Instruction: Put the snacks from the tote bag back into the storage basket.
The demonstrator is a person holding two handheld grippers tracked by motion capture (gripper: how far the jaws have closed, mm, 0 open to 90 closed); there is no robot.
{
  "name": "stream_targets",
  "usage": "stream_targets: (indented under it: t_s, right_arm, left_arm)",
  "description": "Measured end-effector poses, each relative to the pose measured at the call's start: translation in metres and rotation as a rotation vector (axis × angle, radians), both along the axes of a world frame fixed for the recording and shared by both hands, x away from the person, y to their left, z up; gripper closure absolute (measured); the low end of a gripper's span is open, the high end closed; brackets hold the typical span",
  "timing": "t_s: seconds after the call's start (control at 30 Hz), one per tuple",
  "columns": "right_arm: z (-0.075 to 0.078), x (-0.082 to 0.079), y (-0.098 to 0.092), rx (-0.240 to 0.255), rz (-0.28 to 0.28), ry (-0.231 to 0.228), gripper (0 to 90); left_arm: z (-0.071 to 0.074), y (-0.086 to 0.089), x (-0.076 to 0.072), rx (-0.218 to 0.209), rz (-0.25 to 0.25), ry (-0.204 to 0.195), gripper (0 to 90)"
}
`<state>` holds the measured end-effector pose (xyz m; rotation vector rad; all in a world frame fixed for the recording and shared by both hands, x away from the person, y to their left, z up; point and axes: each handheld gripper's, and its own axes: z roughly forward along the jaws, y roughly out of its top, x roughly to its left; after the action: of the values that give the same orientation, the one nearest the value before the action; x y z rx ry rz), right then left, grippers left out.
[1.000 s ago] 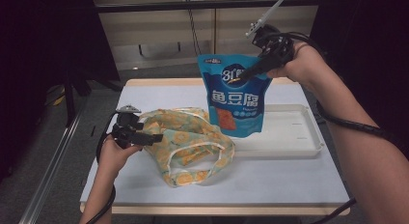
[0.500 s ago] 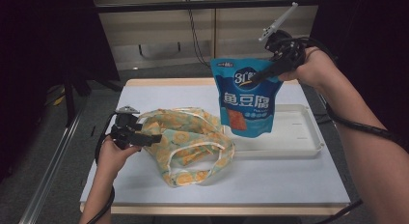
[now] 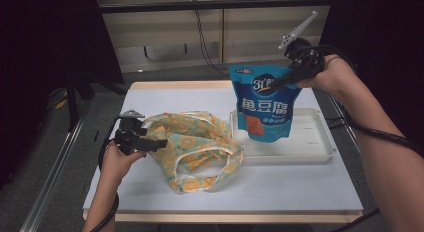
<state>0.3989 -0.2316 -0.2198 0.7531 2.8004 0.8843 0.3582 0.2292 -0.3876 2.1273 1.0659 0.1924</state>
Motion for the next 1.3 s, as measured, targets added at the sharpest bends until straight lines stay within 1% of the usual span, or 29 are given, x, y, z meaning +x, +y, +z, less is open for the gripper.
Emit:
stream_targets:
  t_s: [0.07, 0.17, 0.2, 0.37, 0.47, 0.5, 0.57, 0.6, 0.67, 0.7, 0.77, 0.83, 0.9, 1.0, 1.03, 1.1, 1.13, 1.17, 1.2, 1.23, 1.27, 1.3]
  right_arm:
    - [-0.003, 0.001, 0.0, -0.002, 0.008, 0.004, 90.0]
    - [-0.006, 0.002, 0.001, -0.001, 0.02, -0.005, 90.0]
    - [-0.008, 0.002, 0.002, 0.0, 0.021, -0.005, 90.0]
    - [-0.015, 0.003, 0.002, 0.005, 0.028, 0.003, 90.0]
    - [-0.021, 0.003, 0.002, 0.012, 0.038, 0.004, 90.0]
    - [-0.023, 0.003, 0.002, 0.012, 0.049, 0.003, 90.0]
    - [-0.027, 0.002, 0.004, 0.006, 0.052, 0.006, 90.0]
    - [-0.029, 0.001, 0.005, 0.004, 0.053, 0.007, 90.0]
    - [-0.034, 0.0, 0.005, 0.001, 0.067, 0.008, 90.0]
    - [-0.036, -0.001, 0.005, 0.005, 0.063, 0.009, 90.0]
    - [-0.041, -0.003, 0.005, 0.019, 0.08, 0.004, 90.0]
    - [-0.044, -0.006, 0.004, 0.035, 0.085, 0.002, 90.0]
    - [-0.047, -0.009, 0.004, 0.035, 0.089, 0.009, 90.0]
    - [-0.051, -0.012, 0.003, 0.036, 0.098, 0.007, 90.0]
    - [-0.053, -0.013, 0.003, 0.034, 0.091, 0.011, 90.0]
    - [-0.057, -0.014, 0.003, 0.034, 0.1, 0.022, 90.0]
    - [-0.059, -0.015, 0.002, 0.049, 0.098, 0.023, 90.0]
    - [-0.059, -0.015, 0.0, 0.054, 0.089, 0.02, 90.0]
    - [-0.06, -0.015, -0.001, 0.056, 0.082, 0.027, 90.0]
    - [-0.061, -0.016, -0.002, 0.057, 0.078, 0.03, 89.1]
    - [-0.06, -0.017, -0.003, 0.053, 0.069, 0.031, 85.9]
    - [-0.058, -0.017, -0.004, 0.063, 0.034, 0.043, 75.7]
  left_arm:
    - [0.0, -0.001, 0.0, -0.007, 0.001, 0.003, 4.4]
    - [0.0, 0.0, 0.0, 0.003, 0.004, -0.006, 4.4]
    - [0.001, 0.0, 0.0, 0.006, -0.001, -0.003, 4.4]
    - [0.0, -0.001, 0.0, -0.003, 0.0, -0.005, 4.4]
    - [0.001, -0.001, 0.0, 0.001, -0.006, -0.002, 4.4]
    - [0.001, -0.001, 0.0, -0.001, -0.004, -0.005, 4.4]
    - [0.0, -0.001, 0.0, -0.005, 0.004, -0.006, 4.4]
    - [0.001, -0.001, 0.0, -0.004, 0.007, -0.007, 4.4]
    - [0.002, -0.001, 0.0, 0.006, -0.002, -0.009, 4.5]
    - [0.002, 0.0, -0.001, 0.008, -0.001, -0.009, 4.4]
    - [0.002, -0.001, -0.001, -0.004, 0.006, -0.01, 4.4]
    - [0.003, -0.001, -0.002, -0.003, 0.005, -0.016, 4.4]
    - [0.004, -0.001, -0.002, 0.006, -0.003, -0.013, 4.4]
    - [0.005, -0.002, -0.002, 0.005, 0.001, -0.02, 4.4]
    - [0.005, -0.003, -0.003, 0.003, 0.002, -0.021, 4.4]
    - [0.005, -0.003, -0.003, 0.002, 0.002, -0.02, 4.4]
    - [0.005, -0.003, -0.003, 0.001, 0.001, -0.02, 4.4]
    - [0.005, -0.003, -0.002, 0.006, -0.006, -0.018, 4.4]
    - [0.005, -0.003, -0.002, 0.006, 0.0, -0.017, 4.4]
    - [0.005, -0.004, -0.002, 0.004, -0.003, -0.014, 4.5]
    - [0.005, -0.004, -0.002, 0.004, -0.007, -0.009, 4.4]
    - [0.005, -0.004, -0.002, 0.001, -0.007, -0.013, 4.4]
